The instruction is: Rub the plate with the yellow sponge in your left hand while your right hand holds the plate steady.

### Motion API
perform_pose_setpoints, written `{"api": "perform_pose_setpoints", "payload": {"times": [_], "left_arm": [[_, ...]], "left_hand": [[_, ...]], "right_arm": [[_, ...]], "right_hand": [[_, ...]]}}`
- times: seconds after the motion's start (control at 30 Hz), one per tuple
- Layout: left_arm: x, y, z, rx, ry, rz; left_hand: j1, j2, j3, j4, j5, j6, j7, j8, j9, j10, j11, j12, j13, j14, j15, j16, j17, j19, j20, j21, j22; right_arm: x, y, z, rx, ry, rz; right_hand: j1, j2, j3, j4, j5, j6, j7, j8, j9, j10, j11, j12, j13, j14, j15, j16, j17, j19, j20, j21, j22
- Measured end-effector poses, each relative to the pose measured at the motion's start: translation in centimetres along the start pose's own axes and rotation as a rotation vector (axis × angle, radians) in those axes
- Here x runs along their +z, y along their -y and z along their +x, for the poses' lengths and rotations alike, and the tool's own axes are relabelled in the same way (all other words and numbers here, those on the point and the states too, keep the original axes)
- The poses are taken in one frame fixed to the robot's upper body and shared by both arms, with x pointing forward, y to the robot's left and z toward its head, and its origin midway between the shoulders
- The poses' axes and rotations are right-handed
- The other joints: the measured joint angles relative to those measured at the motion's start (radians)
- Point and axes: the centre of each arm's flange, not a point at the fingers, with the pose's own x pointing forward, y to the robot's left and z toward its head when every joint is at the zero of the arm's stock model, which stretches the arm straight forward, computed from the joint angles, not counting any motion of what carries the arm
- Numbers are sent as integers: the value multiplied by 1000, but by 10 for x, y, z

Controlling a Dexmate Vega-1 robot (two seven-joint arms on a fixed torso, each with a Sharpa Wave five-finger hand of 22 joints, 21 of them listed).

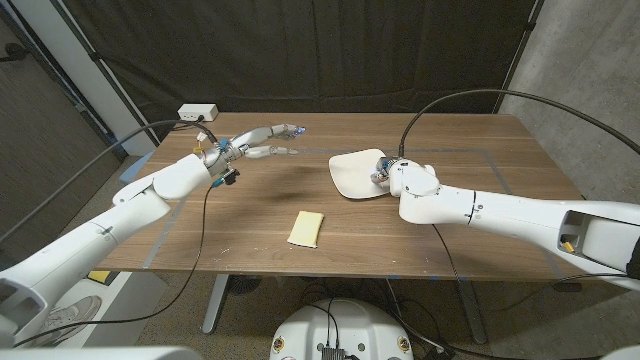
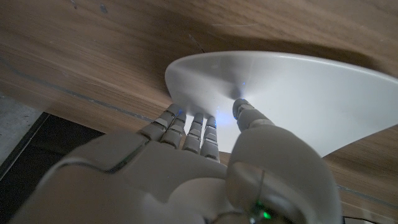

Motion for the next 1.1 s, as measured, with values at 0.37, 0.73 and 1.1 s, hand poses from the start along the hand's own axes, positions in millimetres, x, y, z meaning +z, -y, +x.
{"api": "perform_pose_setpoints", "payload": {"times": [0.37, 0.73, 1.1], "left_arm": [[17, -9, -20, -93, 27, 180], [31, -6, -28, -201, 63, 311], [47, 8, -32, -318, 120, 471]], "left_hand": [[56, -56, -4, -4, 18, 63, -12, 9, 0, 41, -6, -8, 5, 38, -1, 17, 14, 46, 5, 24, 0], [104, -77, -10, 2, 30, 134, -19, 23, 0, 116, -10, 12, 9, 95, -2, 32, 27, 77, 5, 39, 0], [140, -84, -15, 7, 38, 155, -19, 23, 0, 144, -15, 16, 11, 152, -5, 60, 40, 77, 5, 43, 0]], "right_arm": [[6, -2, 5, -11, -1, 3], [9, -4, 8, -13, -13, 5], [12, -7, 6, -14, -19, 12]], "right_hand": [[0, 0, -6, -6, 0, -5, 5, 0, 0, 0, 0, 0, 0, 0, 0, 0, 0, 0, 0, 6, 0], [0, 0, -15, -7, 1, -5, 5, 0, -3, 0, 0, -1, 0, 0, 0, 0, 1, -2, 2, 6, 1], [-5, 5, -16, -7, 1, -5, 5, -1, -4, -2, 2, -1, -1, 0, 0, -1, 1, -4, 4, 2, 0]]}}
